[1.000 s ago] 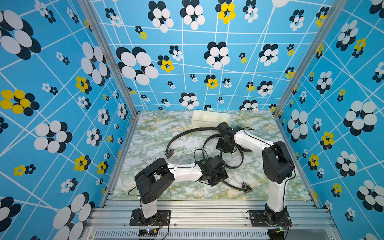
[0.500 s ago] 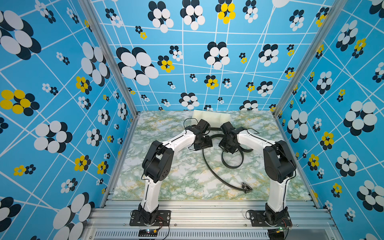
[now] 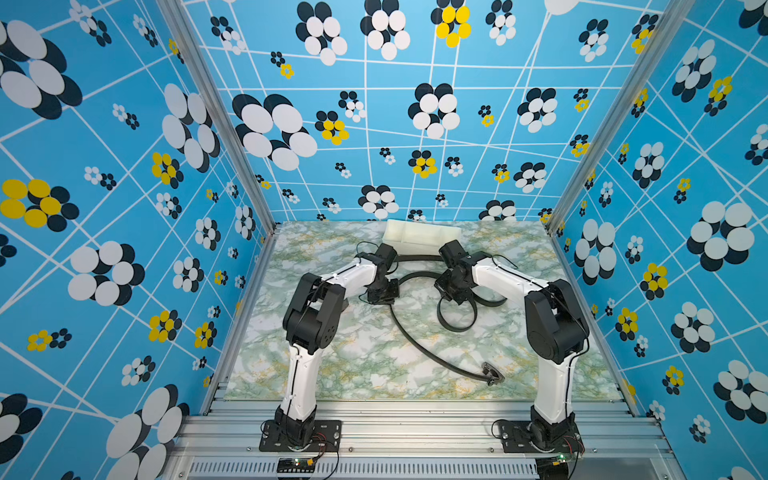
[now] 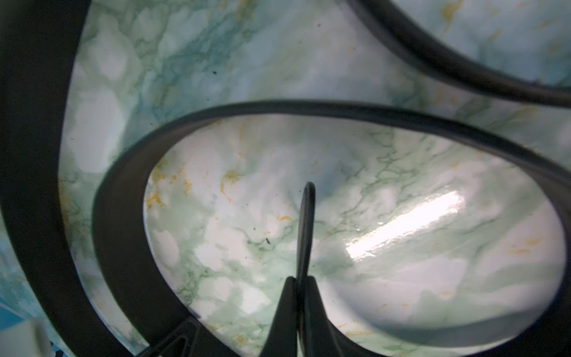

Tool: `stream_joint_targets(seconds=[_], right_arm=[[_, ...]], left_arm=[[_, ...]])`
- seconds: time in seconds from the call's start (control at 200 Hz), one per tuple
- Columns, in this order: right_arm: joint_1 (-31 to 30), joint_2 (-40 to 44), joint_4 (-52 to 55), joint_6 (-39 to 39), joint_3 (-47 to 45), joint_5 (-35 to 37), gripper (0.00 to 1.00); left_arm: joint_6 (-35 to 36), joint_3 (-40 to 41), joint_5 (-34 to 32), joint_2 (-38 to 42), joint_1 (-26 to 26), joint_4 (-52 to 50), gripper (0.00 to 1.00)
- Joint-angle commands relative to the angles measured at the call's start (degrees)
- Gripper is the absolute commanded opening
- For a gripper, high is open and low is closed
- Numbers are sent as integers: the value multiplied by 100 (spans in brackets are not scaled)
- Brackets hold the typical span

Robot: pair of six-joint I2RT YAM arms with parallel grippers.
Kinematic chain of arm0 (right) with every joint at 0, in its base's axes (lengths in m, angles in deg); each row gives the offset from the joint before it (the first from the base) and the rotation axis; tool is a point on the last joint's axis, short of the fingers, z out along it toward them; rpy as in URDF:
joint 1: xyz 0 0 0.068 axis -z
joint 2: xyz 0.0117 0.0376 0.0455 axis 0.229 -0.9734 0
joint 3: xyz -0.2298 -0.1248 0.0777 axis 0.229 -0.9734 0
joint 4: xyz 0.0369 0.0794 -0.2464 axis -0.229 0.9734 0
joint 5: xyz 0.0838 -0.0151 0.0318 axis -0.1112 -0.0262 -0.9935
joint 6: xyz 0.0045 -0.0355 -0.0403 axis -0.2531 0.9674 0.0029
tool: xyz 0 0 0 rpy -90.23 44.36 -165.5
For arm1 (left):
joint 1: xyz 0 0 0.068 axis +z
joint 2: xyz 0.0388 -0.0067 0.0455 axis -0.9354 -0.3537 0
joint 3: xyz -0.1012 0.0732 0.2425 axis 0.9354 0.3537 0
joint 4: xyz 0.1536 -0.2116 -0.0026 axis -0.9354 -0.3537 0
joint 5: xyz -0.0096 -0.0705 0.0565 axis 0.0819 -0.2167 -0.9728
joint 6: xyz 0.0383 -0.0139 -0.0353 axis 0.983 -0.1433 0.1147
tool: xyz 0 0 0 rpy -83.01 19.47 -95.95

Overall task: Place the belts into the storage roll
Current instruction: Roll the belt at the center of the board.

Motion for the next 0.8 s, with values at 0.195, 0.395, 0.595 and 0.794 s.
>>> stream_joint_targets(seconds=[0.195,0.395,0.595,0.794], right_arm=[[-673,-355,-129,-1754,-42,-220,0],[-1020,62,-741,-3050,-895,54,0],[-1035,201,-822,-3006,-981,52,0],[-1033,251,-979,-3015,-1131,-56,0]], left_arm=[[-1620,2390,-388,1966,-724,801,18],[-1797,2474,-1153,2751,-1143,308,57],[-1324,1811,-1018,2858,-1218,397,63],[-1365,1401,-452,1742,-1475,1083,61]])
